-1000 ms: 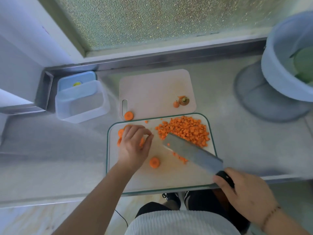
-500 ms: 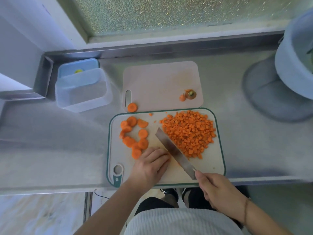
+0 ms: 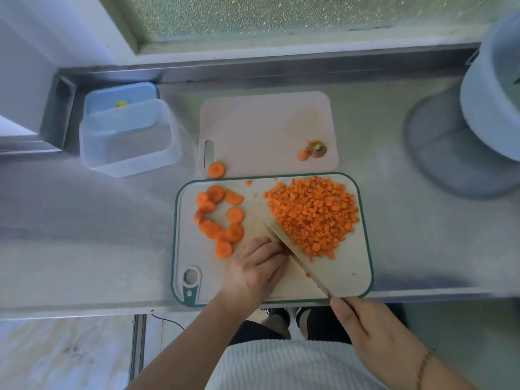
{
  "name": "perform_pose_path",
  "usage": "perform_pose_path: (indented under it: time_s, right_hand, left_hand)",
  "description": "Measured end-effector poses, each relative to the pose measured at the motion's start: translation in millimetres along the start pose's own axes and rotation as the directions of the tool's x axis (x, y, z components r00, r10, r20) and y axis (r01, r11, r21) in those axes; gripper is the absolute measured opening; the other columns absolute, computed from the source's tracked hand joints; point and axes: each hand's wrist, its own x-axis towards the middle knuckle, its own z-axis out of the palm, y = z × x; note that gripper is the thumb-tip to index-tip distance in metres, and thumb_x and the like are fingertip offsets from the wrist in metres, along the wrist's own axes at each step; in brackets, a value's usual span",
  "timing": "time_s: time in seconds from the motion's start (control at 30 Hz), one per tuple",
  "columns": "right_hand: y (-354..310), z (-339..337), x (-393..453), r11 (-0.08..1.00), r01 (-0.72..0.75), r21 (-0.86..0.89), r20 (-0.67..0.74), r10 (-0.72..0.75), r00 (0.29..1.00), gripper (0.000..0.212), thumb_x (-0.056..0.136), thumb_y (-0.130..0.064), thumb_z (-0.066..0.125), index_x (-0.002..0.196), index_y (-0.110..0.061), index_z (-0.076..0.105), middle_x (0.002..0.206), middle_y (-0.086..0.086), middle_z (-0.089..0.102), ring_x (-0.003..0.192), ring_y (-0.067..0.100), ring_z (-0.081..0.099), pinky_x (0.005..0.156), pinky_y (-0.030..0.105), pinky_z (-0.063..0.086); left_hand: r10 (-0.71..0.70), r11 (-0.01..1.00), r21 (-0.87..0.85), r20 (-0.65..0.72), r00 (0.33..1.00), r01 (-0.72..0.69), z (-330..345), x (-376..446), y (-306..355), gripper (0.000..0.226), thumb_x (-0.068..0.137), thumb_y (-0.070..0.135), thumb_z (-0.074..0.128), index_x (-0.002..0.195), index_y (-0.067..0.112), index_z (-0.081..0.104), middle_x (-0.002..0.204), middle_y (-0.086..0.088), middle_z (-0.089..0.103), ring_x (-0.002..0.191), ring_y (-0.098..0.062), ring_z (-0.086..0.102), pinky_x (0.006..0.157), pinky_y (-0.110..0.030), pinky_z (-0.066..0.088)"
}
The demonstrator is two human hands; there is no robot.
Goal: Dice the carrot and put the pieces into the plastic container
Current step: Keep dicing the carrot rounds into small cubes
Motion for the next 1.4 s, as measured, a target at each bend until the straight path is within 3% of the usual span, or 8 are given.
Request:
perform_pose_path:
  time_s: [0.07, 0.2, 0.33, 0.5, 0.63, 0.93, 1.2, 1.4]
  right_hand:
    - [0, -1, 0, 0.999, -0.018, 0.045, 0.016, 0.017, 1.000, 0.057, 0.092, -0.062, 0.023, 0.120, -0.030, 0.062, 0.121, -0.024, 0.062, 0.118, -0.010, 0.048, 0.103, 0.007, 0.031]
    - [-1, -1, 10, 0.992, -0.127, 0.016, 0.013, 0.127, 0.992, 0.081, 0.084, -0.077, 0.013, 0.085, -0.016, 0.066, 0.085, -0.001, 0.071, 0.085, 0.009, 0.064, 0.084, 0.032, 0.053]
    - [-17, 0, 20, 0.994, -0.097, -0.044, 0.002, 0.097, 0.995, 0.064, 0.088, -0.065, 0.017, 0.067, -0.017, 0.054, 0.060, -0.002, 0.056, 0.059, 0.005, 0.053, 0.064, 0.023, 0.048]
    - [-8, 0, 8, 0.996, -0.075, 0.057, -0.031, 0.076, 0.997, 0.075, 0.087, -0.073, 0.016, 0.075, -0.015, 0.063, 0.071, -0.001, 0.067, 0.073, 0.008, 0.062, 0.075, 0.030, 0.052]
    - [-3, 6, -1, 0.999, -0.050, -0.014, 0.025, 0.050, 0.998, 0.071, 0.088, -0.070, 0.012, 0.109, -0.026, 0.063, 0.106, -0.012, 0.068, 0.104, 0.000, 0.057, 0.097, 0.027, 0.047]
    - [-25, 9, 21, 0.995, -0.047, -0.084, -0.020, 0.045, 0.999, 0.073, 0.084, -0.074, 0.005, 0.068, -0.020, 0.051, 0.064, 0.001, 0.058, 0.063, 0.013, 0.057, 0.069, 0.037, 0.050]
    - [-12, 7, -4, 0.997, -0.082, 0.002, 0.040, 0.081, 0.996, 0.069, 0.087, -0.070, 0.014, 0.108, -0.028, 0.065, 0.104, -0.016, 0.068, 0.104, -0.004, 0.057, 0.097, 0.018, 0.044]
    - [-20, 9, 18, 0.994, -0.094, -0.059, 0.043, 0.096, 0.994, 0.080, 0.083, -0.076, 0.006, 0.072, -0.016, 0.057, 0.067, 0.003, 0.062, 0.066, 0.013, 0.059, 0.071, 0.035, 0.051]
  left_hand:
    - [-0.001, 1.000, 0.002, -0.003, 1.000, 0.001, 0, 0, -1, 0.005, 0.091, 0.007, 0.074, 0.092, 0.004, 0.078, 0.102, -0.006, 0.073, 0.093, -0.026, 0.067, 0.085, -0.036, 0.055]
    - [-0.001, 1.000, 0.003, 0.004, 1.000, 0.001, 1, -2, -3, 0.005, 0.087, 0.005, 0.078, 0.092, 0.004, 0.079, 0.101, -0.005, 0.074, 0.095, -0.024, 0.069, 0.084, -0.036, 0.056]
    - [-0.020, 1.000, 0.001, -0.002, 1.000, 0.020, 1, -1, -1, 0.005, 0.090, 0.007, 0.076, 0.092, 0.003, 0.078, 0.100, -0.007, 0.073, 0.093, -0.026, 0.069, 0.085, -0.036, 0.056]
    - [-0.019, 1.000, 0.002, -0.001, 1.000, 0.019, -3, -3, 3, 0.003, 0.087, 0.000, 0.074, 0.089, -0.001, 0.076, 0.099, -0.011, 0.071, 0.092, -0.028, 0.067, 0.093, -0.034, 0.053]
    - [-0.015, 1.000, 0.005, 0.009, 1.000, 0.015, -2, -5, 1, 0.008, 0.092, 0.004, 0.070, 0.090, 0.000, 0.076, 0.101, -0.011, 0.072, 0.096, -0.029, 0.067, 0.091, -0.035, 0.054]
    - [-0.005, 1.000, -0.007, 0.036, 0.999, 0.005, -8, -5, 0, 0.011, 0.094, 0.006, 0.066, 0.097, 0.001, 0.076, 0.105, -0.010, 0.071, 0.098, -0.028, 0.066, 0.089, -0.036, 0.054]
    - [-0.042, 0.999, 0.007, -0.003, 0.999, 0.042, -6, -10, -2, 0.006, 0.091, 0.005, 0.071, 0.091, 0.002, 0.076, 0.100, -0.008, 0.071, 0.092, -0.026, 0.067, 0.084, -0.037, 0.055]
    - [-0.046, 0.999, -0.027, 0.003, 0.999, 0.046, -6, -9, -2, 0.011, 0.095, 0.008, 0.068, 0.091, 0.003, 0.077, 0.099, -0.007, 0.072, 0.094, -0.026, 0.068, 0.081, -0.038, 0.057]
